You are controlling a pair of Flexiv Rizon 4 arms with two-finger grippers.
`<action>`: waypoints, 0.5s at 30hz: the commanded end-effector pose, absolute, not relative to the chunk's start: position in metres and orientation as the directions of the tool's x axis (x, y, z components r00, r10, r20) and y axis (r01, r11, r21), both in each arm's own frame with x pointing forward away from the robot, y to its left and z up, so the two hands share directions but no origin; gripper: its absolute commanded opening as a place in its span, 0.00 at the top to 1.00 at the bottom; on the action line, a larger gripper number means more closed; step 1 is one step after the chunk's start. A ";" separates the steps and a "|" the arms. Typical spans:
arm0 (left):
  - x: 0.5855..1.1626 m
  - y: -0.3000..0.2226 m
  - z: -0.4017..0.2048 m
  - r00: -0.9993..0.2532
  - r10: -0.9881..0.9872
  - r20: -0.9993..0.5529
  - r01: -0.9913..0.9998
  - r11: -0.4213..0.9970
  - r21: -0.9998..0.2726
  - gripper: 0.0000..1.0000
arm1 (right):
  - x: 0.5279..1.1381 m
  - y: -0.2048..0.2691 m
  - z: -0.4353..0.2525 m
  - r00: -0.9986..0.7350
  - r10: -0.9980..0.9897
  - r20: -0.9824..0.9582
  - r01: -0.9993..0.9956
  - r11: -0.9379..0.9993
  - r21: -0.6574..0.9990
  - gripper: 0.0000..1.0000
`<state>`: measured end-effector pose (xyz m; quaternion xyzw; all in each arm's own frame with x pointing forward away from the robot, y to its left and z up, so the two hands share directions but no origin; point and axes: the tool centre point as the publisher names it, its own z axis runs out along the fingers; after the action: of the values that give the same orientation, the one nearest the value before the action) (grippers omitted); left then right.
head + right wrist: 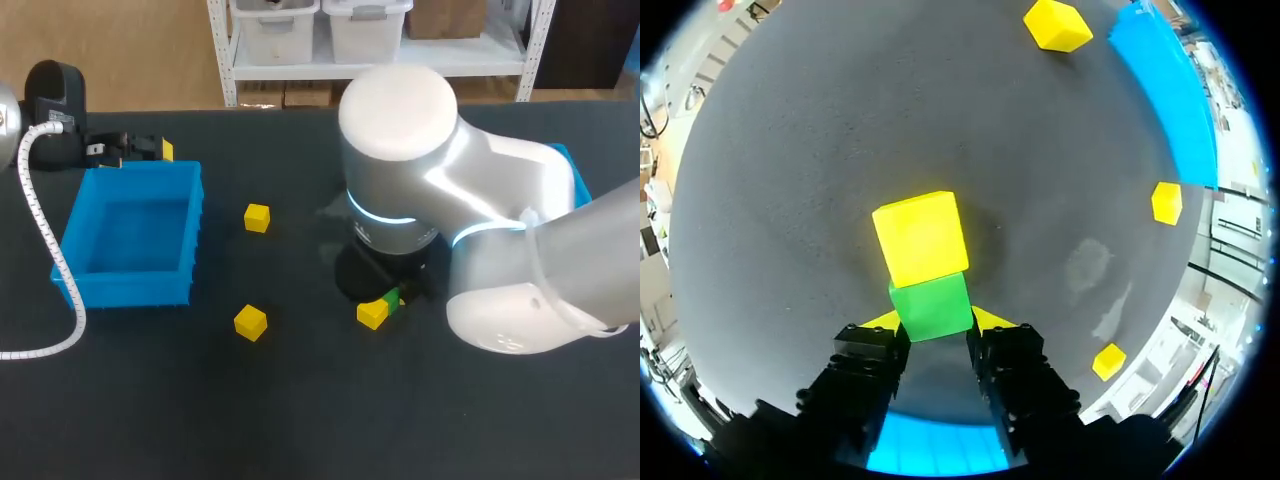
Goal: Put the green cubes in the right bin and the yellow cubes in the left bin.
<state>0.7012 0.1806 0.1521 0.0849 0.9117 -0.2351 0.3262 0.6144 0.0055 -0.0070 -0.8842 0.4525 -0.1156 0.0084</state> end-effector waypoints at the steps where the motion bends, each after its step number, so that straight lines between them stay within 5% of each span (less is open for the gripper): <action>1: 0.701 0.183 0.150 -0.768 0.000 -0.640 0.316 0.869 -0.380 0.00 | 0.615 0.007 -0.008 0.559 -0.805 0.197 -0.800 -0.586 -0.125 0.76; 8: 0.701 0.183 0.150 -0.768 0.000 -0.640 0.316 0.869 -0.380 0.00 | 0.618 0.007 -0.006 0.543 -0.816 0.198 -0.809 -0.571 -0.139 0.98; 15: 0.701 0.183 0.150 -0.768 0.000 -0.640 0.316 0.869 -0.380 0.00 | 0.631 0.003 0.006 0.480 -0.857 0.187 -0.842 -0.510 -0.176 1.00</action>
<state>0.7012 0.1806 0.1521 0.0849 0.9117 -0.2351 0.3262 0.6290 0.0064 0.0010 -0.8619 0.4903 -0.1264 0.0256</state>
